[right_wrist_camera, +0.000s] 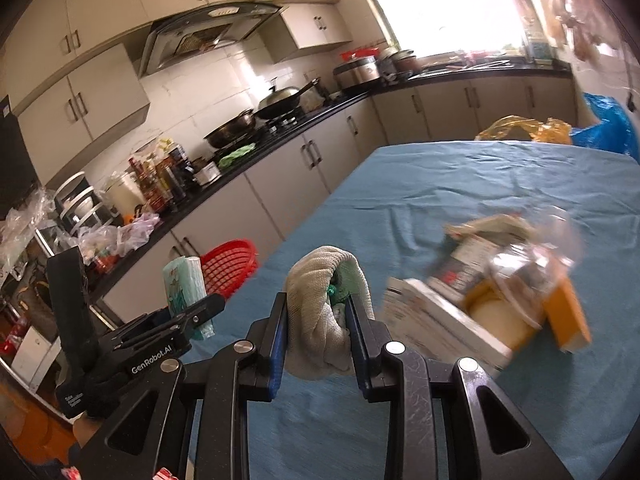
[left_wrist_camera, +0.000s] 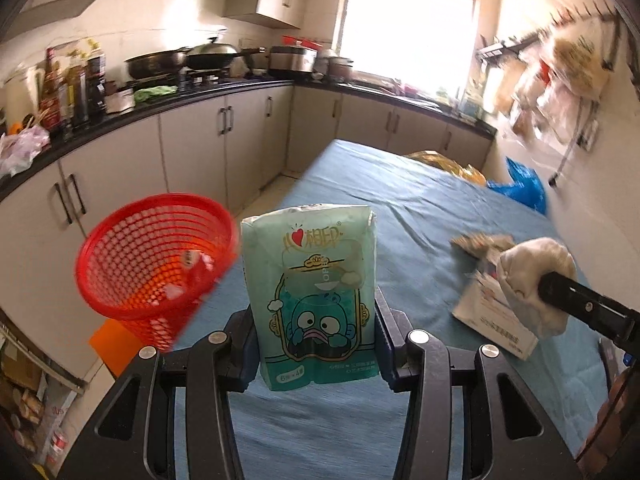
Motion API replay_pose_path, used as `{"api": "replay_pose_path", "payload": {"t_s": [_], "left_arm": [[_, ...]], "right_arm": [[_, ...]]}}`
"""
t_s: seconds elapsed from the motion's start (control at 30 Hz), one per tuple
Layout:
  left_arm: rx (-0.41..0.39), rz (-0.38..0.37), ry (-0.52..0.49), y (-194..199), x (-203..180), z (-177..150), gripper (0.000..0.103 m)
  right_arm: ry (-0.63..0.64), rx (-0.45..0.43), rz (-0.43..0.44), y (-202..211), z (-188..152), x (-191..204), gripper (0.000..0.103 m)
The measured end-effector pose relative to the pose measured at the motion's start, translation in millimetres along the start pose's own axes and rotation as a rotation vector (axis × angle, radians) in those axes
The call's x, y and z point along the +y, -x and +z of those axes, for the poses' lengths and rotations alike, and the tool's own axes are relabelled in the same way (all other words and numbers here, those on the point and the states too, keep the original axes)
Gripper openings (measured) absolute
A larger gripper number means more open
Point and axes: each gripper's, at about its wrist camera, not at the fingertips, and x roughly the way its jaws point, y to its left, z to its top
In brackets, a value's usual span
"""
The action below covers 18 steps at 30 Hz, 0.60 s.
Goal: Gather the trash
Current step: 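Carry both items over the red basket and open both tools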
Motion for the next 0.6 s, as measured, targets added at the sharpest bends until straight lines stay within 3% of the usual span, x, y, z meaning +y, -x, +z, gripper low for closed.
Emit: {"api": "replay_pose_path", "payload": {"t_s": [0.3, 0.6], "left_arm": [[-0.001, 0.056, 0.124, 1.3, 81.3, 20.5, 0.045], [0.043, 0.115, 0.175, -18.0, 144.5, 35.7, 0.045]], "right_arm": [[0.018, 0.108, 0.078, -61.5, 28.9, 51.2, 0.031], [0.049, 0.202, 0.148, -138.8, 52.7, 104.7, 0.032]]}}
